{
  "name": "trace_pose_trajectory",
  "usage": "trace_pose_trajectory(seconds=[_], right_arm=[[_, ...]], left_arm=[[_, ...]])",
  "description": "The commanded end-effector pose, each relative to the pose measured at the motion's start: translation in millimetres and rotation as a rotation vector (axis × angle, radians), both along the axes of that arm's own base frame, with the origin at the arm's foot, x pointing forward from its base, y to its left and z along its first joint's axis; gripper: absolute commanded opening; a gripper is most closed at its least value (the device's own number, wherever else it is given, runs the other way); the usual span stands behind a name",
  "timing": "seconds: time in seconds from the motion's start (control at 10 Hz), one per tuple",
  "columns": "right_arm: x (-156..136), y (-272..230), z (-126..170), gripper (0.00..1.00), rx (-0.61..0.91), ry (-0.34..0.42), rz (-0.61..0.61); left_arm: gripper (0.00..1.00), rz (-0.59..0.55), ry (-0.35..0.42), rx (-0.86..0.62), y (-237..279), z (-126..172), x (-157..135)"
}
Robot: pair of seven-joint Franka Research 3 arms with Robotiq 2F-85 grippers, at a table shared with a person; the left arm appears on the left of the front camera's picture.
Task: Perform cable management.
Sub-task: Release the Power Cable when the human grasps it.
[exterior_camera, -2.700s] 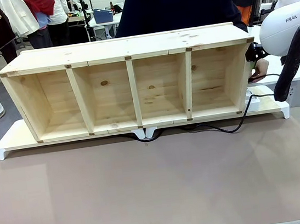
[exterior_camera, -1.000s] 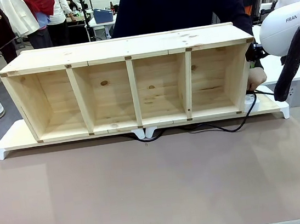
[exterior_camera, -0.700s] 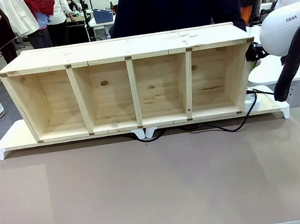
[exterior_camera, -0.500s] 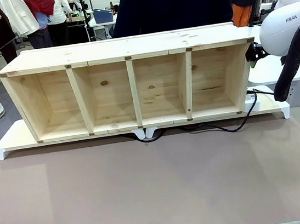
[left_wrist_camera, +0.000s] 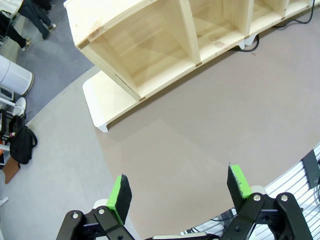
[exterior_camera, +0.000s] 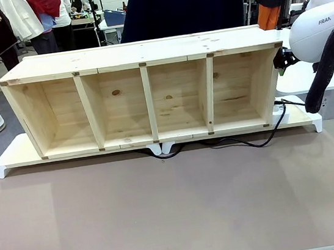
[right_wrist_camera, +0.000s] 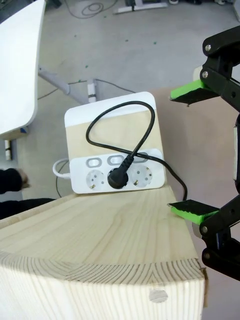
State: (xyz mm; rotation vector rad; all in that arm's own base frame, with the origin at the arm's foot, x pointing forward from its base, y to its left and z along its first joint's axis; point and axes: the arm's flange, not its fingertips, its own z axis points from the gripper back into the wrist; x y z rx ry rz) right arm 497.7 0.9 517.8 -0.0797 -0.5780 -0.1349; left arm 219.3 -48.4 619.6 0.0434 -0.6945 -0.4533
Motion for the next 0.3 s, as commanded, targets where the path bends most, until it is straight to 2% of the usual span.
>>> trace_pose_trajectory(seconds=[0.0, 0.2], right_arm=[[-0.2, 0.8, -0.7, 1.0, 0.005, 0.005, 0.005], [-0.2, 0.8, -0.7, 1.0, 0.005, 0.005, 0.005]], left_arm=[[1.0, 0.012, -0.006, -0.017, -1.1, -2.9, 0.9], [1.0, 0.012, -0.006, -0.017, -1.1, -2.9, 0.9]])
